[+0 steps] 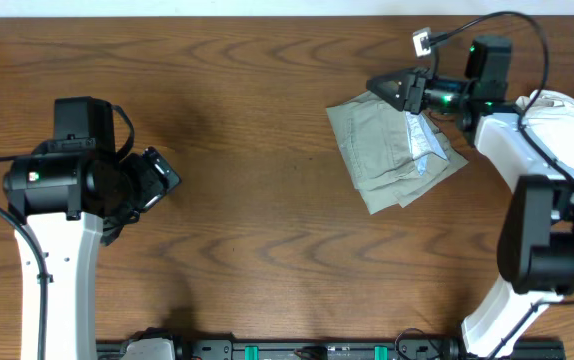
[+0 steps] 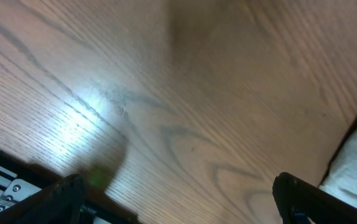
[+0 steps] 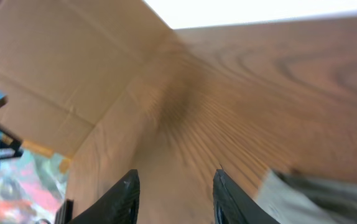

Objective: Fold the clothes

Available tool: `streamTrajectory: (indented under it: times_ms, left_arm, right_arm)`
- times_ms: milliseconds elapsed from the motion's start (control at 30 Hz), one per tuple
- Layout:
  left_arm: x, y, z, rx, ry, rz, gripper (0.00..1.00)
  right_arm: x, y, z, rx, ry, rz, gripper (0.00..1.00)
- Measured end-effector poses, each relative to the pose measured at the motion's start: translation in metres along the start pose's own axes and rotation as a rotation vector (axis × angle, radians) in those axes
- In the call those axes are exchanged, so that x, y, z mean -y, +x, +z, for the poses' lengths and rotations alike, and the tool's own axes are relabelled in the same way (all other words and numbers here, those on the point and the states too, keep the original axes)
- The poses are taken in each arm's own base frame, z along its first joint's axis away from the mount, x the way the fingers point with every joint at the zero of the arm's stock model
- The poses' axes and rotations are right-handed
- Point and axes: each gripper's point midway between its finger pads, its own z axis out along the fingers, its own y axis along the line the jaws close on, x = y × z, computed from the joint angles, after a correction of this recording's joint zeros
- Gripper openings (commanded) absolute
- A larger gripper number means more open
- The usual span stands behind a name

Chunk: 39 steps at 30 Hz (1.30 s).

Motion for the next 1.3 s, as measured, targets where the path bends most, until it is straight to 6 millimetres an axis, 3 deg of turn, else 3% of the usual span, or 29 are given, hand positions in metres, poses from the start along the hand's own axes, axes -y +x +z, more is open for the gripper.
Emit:
streamTrajectory:
  times_ms: [167,267,567,633,733,833,933,1067,1200,1300]
  left_arm:
    - [-0.005,0.005,0.023,-0.029,-0.021,-0.001,0.98]
    - [-0.010,0.010,0.035,-0.049,-0.036,-0.003,0.98]
    - [-0.012,0.012,0.046,-0.057,-0.042,-0.003,0.98]
    - [-0.012,0.012,0.046,-0.057,-0.042,-0.003,0.98]
    - [-0.012,0.012,0.046,-0.057,-0.042,-0.003,0.98]
    - [-0.012,0.012,0.046,-0.056,-0.042,-0.003,0.98]
    - [-0.012,0.012,0.046,-0.058,-0.043,-0.004,0.98]
    - [-0.012,0.013,0.046,-0.059,-0.044,-0.004,0.98]
    - [-0.012,0.012,0.046,-0.057,-0.042,-0.004,0.98]
    - [-0.011,0.012,0.046,-0.057,-0.039,-0.003,0.98]
  right_arm:
    - [0.073,0.048,0.017,-0.049,0.089,0.217,0.39]
    - [0.106,0.075,0.020,-0.071,0.121,0.322,0.39]
    - [0.113,0.065,-0.003,-0.033,0.103,0.374,0.39]
    - [0.107,0.057,-0.010,-0.020,0.116,0.369,0.39]
    - [0.083,0.035,-0.021,0.006,0.133,0.329,0.40]
    - [0.037,0.006,-0.039,0.031,0.143,0.282,0.40]
    - [-0.007,-0.004,-0.056,0.024,0.169,0.273,0.39]
    - [-0.038,0.017,-0.070,-0.048,0.213,0.302,0.39]
    - [-0.037,0.057,-0.071,-0.159,0.208,0.335,0.39]
    - [-0.025,0.087,-0.068,-0.207,0.195,0.334,0.39]
